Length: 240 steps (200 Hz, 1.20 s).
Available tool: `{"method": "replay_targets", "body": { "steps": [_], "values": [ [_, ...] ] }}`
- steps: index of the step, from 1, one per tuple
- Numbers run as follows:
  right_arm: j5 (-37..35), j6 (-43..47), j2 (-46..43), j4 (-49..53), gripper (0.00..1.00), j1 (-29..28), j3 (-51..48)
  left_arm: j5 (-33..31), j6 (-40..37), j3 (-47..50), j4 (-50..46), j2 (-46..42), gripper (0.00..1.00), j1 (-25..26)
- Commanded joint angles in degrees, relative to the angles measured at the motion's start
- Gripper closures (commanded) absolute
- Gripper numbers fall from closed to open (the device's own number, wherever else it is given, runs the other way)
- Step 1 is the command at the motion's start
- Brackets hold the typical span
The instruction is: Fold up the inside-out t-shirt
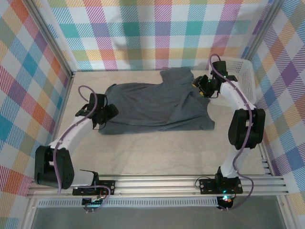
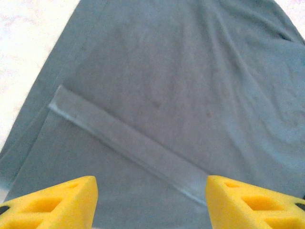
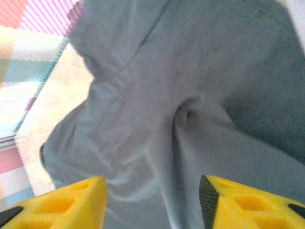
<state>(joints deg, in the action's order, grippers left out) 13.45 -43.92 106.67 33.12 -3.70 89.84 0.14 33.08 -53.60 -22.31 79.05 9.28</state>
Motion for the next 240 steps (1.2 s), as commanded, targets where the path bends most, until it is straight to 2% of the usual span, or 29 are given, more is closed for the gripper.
{"method": "replay_targets", "body": {
  "steps": [1, 7, 13, 26, 34, 49, 85, 116, 139, 159, 182, 212, 229, 234, 240],
  "values": [
    [-3.39, 1.22, -5.13, 4.67, 0.46, 0.37, -6.17, -2.27, -1.11, -4.11, -0.12, 3.69, 0.39, 0.39],
    [-3.76, 1.04, -6.95, 3.14, 0.49, 0.42, -9.98, -2.42, -0.67, -4.93, -0.20, 5.24, 0.43, 0.39],
    [-3.66, 0.94, -8.92, 1.27, 0.54, 0.46, -13.79, -2.38, -0.31, -5.86, -0.35, 7.03, 0.52, 0.39],
    [-3.08, 1.37, -11.66, -2.39, 0.73, 0.39, -20.87, -2.14, 0.58, -7.90, -0.33, 11.09, 0.85, 0.39],
    [-3.11, 1.47, -12.55, -4.46, 0.85, 0.45, -24.62, -2.51, 1.28, -9.11, -0.27, 13.90, 1.00, 0.39],
    [-3.98, 2.65, -12.46, -6.82, 1.00, 0.38, -28.82, -2.74, 1.68, -11.61, -0.10, 19.55, 1.00, 0.39],
    [-5.37, 5.65, -7.98, -8.61, 1.00, 0.20, -30.42, -3.01, 3.10, -13.53, -0.01, 29.57, 1.00, 0.15],
    [-6.33, 5.60, -6.69, -6.37, 0.99, 0.19, -32.36, -2.87, 7.81, -6.69, 0.24, 29.46, 1.00, -1.48],
    [-5.89, 5.94, -8.61, -3.25, 0.97, 0.19, -35.72, -4.02, 10.21, 3.28, 2.24, 21.81, 1.00, -3.22],
    [-5.05, 6.63, -12.06, -2.60, 0.96, 0.19, -41.47, -4.71, 10.96, 12.53, 1.85, 11.40, 1.00, -4.61],
    [-5.52, 7.18, -17.79, 0.02, 0.96, 0.05, -47.91, -2.71, 10.82, 20.12, -0.10, 0.15, 1.00, -4.62],
    [-3.17, 6.23, -28.28, 3.76, 0.96, -0.25, -55.83, -1.81, 10.55, 24.65, -5.96, -14.09, 1.00, -4.53],
    [-2.51, 7.74, -33.86, 7.01, 0.95, -2.59, -54.92, -1.98, 9.74, 24.26, -9.07, -21.51, 1.00, -4.44],
    [-4.34, 8.83, -34.90, 8.34, 0.94, -4.19, -53.02, -1.98, 9.25, 23.53, -9.65, -23.07, 0.96, -4.44],
    [-6.94, 10.56, -35.76, 9.63, 0.92, -6.27, -49.81, -2.13, 8.90, 22.45, -10.10, -24.49, 0.85, -4.33]
  ]
}}
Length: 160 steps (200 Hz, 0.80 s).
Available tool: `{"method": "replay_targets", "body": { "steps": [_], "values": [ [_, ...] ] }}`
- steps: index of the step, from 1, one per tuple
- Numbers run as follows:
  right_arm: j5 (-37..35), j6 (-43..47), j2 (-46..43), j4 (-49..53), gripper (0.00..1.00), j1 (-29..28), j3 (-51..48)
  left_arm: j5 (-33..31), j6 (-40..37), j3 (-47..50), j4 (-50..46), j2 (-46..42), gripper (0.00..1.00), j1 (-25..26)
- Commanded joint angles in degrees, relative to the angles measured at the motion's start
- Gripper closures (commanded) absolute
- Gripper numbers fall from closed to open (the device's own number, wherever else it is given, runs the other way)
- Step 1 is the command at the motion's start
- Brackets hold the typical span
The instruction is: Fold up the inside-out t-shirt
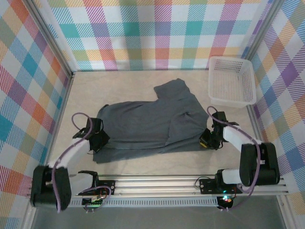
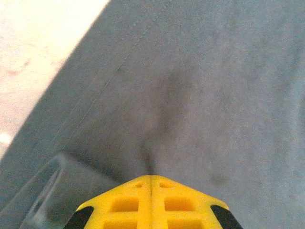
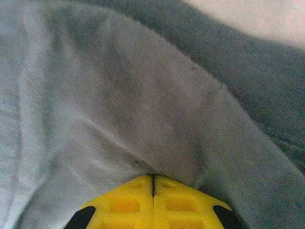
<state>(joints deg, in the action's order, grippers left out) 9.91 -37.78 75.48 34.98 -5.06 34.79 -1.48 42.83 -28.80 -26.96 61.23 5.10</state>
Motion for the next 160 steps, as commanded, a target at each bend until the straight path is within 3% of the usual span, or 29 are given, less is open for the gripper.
{"method": "replay_targets", "body": {
  "steps": [1, 17, 32, 58, 100, 160],
  "values": [
    [-3.80, 4.71, -4.61, 7.93, 0.92, -5.24, 5.71, -0.62, -0.92, -2.65, -5.46, -6.88, 0.83, -0.17],
    [-8.79, 9.60, -2.65, 6.39, 0.80, -7.28, 14.51, -1.45, -2.88, -7.08, -4.36, -7.22, 0.57, 0.32],
    [-11.07, 13.87, 3.51, 1.70, 0.71, -7.60, 22.84, -1.37, -6.26, -12.12, -1.80, -3.82, 0.46, 0.72],
    [-14.67, 20.89, 20.13, -1.55, 0.63, -7.96, 39.93, -1.10, -13.52, -22.02, -1.00, 3.80, 0.48, 0.70],
    [-19.30, 23.09, 46.59, 7.81, 0.54, -7.95, 69.56, -0.77, -18.72, -31.23, 0.35, 13.65, 0.48, 0.00],
    [-19.25, 22.58, 63.86, 15.79, 0.51, -7.34, 89.28, -1.30, -18.57, -34.01, 0.68, 18.36, 0.47, -0.08]
  ]
}}
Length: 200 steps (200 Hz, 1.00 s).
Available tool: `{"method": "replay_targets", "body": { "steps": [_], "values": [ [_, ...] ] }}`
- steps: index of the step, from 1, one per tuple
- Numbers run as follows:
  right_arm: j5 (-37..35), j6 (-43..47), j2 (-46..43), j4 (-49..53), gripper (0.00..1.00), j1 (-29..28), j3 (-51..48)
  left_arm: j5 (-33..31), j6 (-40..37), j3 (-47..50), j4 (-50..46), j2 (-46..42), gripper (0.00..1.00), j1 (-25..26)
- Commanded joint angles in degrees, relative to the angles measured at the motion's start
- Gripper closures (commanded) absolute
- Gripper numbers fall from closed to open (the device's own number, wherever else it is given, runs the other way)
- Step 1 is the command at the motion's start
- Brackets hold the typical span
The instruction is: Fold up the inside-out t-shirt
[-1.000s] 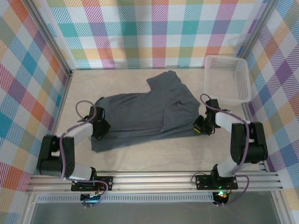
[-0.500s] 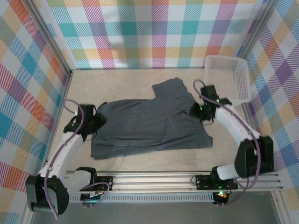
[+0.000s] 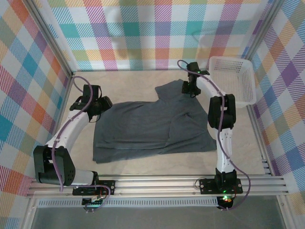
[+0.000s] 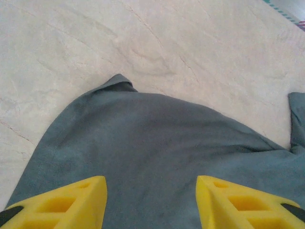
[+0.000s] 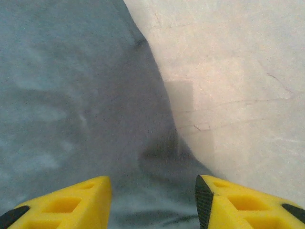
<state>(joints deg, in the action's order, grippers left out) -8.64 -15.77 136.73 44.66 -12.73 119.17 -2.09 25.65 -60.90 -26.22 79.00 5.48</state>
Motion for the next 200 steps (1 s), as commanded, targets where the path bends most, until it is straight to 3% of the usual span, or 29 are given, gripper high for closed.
{"method": "replay_targets", "body": {
  "steps": [1, 16, 54, 80, 117, 159, 200],
  "values": [
    [-0.68, 0.57, 2.78, 6.17, 0.51, 0.29, 4.95, -0.80, -1.39, -1.92, -0.06, 0.61, 0.47, -0.42],
    [0.12, 0.63, 4.11, 6.54, 0.60, 0.38, 6.21, -1.59, -1.41, -2.41, -0.47, 2.06, 0.46, -0.67],
    [2.90, 3.16, 4.94, 6.20, 1.00, 0.34, 8.68, -8.95, -2.55, -11.32, -6.63, 14.37, 0.44, -1.21],
    [5.73, 3.68, 2.65, 8.03, 1.00, 0.34, 10.03, -12.37, -4.02, -21.69, -11.60, 26.68, 0.48, -2.42],
    [7.82, 3.53, -5.04, 3.02, 1.00, 0.38, 1.15, -5.52, -7.01, -35.49, -16.52, 41.16, 0.51, -4.56],
    [7.16, 3.48, -6.06, 2.64, 1.00, 0.82, -2.72, 4.29, -11.44, -43.32, -21.22, 48.54, 0.49, -5.59],
    [7.80, 3.03, -5.78, 2.39, 1.00, 0.87, -3.39, 6.13, -15.23, -40.93, -21.76, 48.03, 0.46, -5.57]
  ]
}}
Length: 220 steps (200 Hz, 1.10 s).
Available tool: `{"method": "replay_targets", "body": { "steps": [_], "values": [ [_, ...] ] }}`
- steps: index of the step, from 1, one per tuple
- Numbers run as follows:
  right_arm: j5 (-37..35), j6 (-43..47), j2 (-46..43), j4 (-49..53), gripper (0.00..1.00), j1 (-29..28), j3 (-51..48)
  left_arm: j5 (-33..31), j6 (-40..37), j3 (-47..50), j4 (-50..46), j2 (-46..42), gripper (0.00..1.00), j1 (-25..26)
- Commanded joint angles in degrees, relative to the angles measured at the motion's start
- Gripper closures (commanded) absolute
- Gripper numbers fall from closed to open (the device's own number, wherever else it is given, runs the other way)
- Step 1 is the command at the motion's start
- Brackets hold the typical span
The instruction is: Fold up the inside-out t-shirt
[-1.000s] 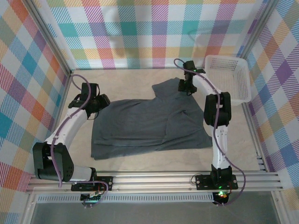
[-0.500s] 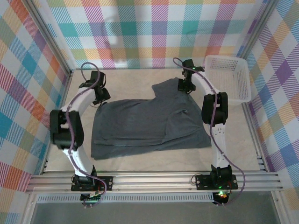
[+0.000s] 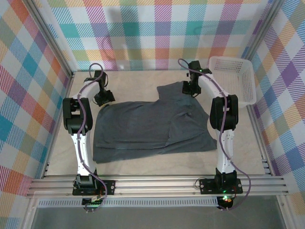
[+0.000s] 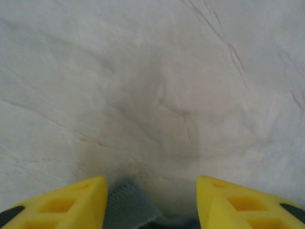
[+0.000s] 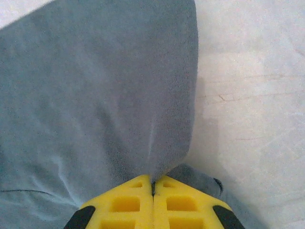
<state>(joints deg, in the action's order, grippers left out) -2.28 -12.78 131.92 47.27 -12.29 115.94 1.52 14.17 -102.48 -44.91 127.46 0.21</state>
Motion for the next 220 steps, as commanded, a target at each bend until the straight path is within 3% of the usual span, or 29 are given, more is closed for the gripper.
{"method": "replay_targets", "body": {
  "steps": [1, 36, 83, 186, 212, 220],
  "values": [
    [1.47, 0.08, -1.01, -0.23, 1.00, 0.43, -0.13, 2.44, -3.82, 0.58, -3.16, -0.40, 0.46, -0.30],
    [1.33, -0.06, -0.87, 0.18, 1.00, 0.43, 0.81, -5.77, -7.65, -2.11, -6.70, 2.15, 0.52, -0.21],
    [0.28, -0.73, -0.16, 1.30, 1.00, 0.78, 2.00, -11.87, -10.01, -2.82, -6.32, 1.88, 0.81, -0.44],
    [2.00, -1.11, 0.35, 2.46, 1.00, 1.93, 1.64, -1.18, -5.56, -5.02, -3.84, 3.41, 0.85, -4.51],
    [2.10, -1.02, 0.53, 2.77, 1.00, 1.92, 2.01, 0.34, -4.29, -4.38, -2.79, 3.23, 1.00, -4.94],
    [2.09, -0.89, 0.62, 2.80, 1.00, 1.92, 2.01, 0.75, -3.80, -4.16, -2.54, 3.02, 1.00, -5.20]
  ]
}}
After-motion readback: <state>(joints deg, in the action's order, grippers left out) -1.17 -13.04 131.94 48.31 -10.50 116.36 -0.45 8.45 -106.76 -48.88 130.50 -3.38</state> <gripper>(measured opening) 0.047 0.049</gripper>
